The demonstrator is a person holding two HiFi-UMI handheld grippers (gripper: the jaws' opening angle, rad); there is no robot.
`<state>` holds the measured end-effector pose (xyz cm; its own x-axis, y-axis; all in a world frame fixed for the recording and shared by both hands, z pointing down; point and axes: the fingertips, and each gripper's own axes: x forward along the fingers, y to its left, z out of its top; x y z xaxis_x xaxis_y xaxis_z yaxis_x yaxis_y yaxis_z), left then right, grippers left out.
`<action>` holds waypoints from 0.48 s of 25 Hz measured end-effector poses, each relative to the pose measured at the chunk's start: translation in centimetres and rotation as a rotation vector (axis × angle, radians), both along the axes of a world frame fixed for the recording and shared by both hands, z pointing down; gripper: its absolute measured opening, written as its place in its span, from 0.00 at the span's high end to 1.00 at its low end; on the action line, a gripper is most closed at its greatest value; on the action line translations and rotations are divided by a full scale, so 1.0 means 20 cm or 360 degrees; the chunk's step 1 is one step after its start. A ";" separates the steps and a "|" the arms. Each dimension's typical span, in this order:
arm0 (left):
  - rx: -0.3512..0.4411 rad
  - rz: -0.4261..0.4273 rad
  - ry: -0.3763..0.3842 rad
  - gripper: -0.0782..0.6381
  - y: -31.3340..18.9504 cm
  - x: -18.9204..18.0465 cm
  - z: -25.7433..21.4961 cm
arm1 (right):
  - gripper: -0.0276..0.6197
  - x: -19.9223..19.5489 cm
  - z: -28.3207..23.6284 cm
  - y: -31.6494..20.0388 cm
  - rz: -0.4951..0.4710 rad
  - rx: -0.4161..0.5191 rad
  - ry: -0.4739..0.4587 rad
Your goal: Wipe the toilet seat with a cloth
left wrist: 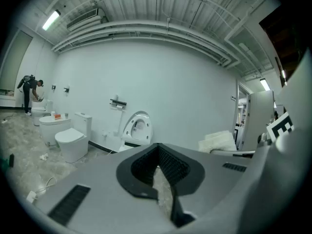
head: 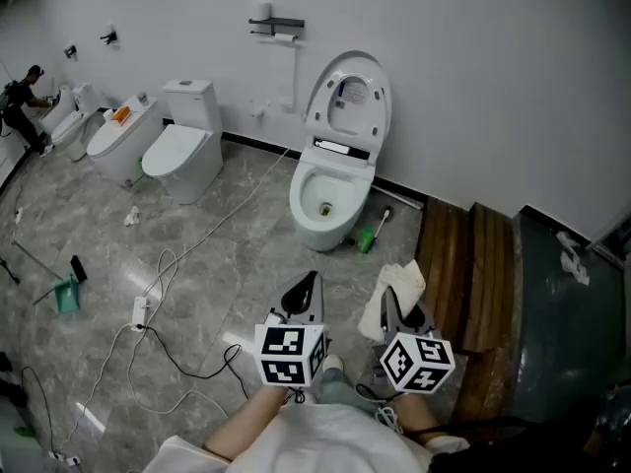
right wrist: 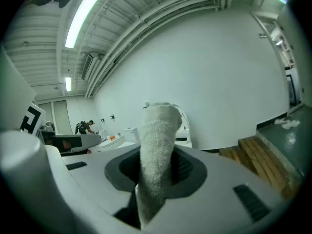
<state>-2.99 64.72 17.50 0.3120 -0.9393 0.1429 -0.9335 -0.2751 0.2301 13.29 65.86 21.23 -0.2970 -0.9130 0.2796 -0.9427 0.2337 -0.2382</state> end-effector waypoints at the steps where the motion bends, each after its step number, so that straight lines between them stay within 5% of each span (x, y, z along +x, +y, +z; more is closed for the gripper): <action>1: -0.0001 0.0001 0.0009 0.88 -0.03 0.00 0.01 | 0.81 0.00 0.01 -0.03 0.0002 -0.0001 -0.0002; 12: -0.0038 -0.0015 -0.0014 0.88 -0.46 0.00 0.04 | 0.81 -0.03 0.05 -0.50 -0.0029 -0.0031 -0.0072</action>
